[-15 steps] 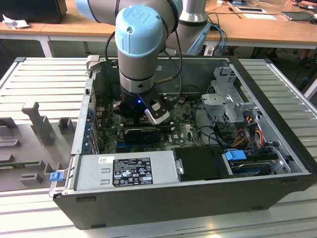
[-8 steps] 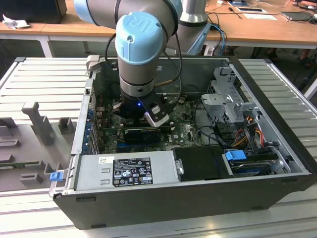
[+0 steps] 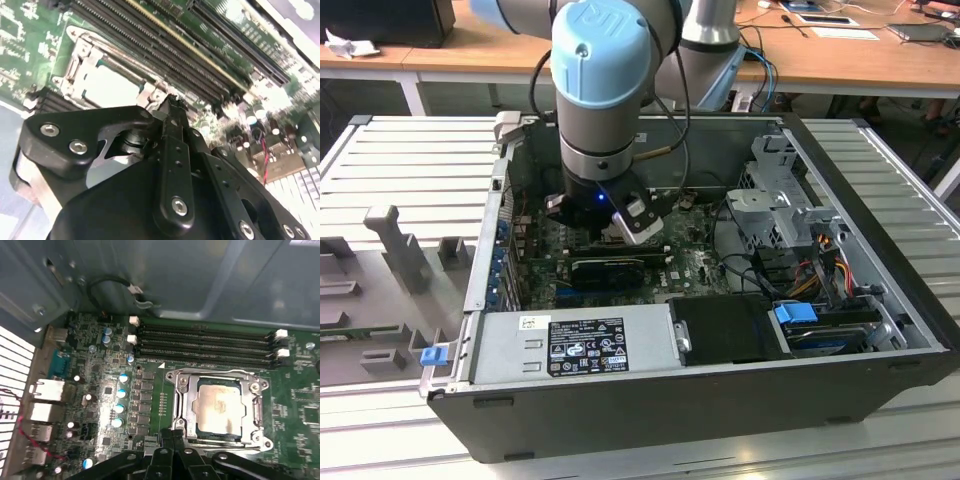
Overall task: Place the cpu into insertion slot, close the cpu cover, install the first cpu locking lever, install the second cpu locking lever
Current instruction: 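Install the second cpu locking lever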
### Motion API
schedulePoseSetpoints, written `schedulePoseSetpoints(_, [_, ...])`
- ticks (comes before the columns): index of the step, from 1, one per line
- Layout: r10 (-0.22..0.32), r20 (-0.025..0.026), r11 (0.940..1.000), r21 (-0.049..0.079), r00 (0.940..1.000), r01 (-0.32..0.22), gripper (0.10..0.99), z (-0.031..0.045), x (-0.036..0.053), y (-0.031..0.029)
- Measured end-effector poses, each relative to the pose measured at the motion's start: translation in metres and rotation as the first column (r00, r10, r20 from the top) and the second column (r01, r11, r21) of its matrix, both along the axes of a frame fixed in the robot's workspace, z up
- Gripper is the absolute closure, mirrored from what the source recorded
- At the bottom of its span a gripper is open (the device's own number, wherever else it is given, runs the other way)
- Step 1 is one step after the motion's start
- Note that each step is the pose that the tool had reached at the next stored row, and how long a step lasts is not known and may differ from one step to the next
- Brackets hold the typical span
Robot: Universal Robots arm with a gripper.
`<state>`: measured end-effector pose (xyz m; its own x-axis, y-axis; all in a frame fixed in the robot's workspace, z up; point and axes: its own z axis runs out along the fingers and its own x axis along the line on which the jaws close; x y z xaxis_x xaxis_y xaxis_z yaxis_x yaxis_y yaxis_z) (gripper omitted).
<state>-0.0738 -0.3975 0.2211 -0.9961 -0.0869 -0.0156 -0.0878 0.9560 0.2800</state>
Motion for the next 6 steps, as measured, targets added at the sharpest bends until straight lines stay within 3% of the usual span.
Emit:
schedulePoseSetpoints(3, [0.000,0.0000,1.0000,0.000,1.0000,0.000,0.980,0.0063,0.0000,0.0000])
schedulePoseSetpoints(6, [0.000,0.0000,1.0000,0.000,1.0000,0.000,0.980,0.0066,0.0000,0.0000])
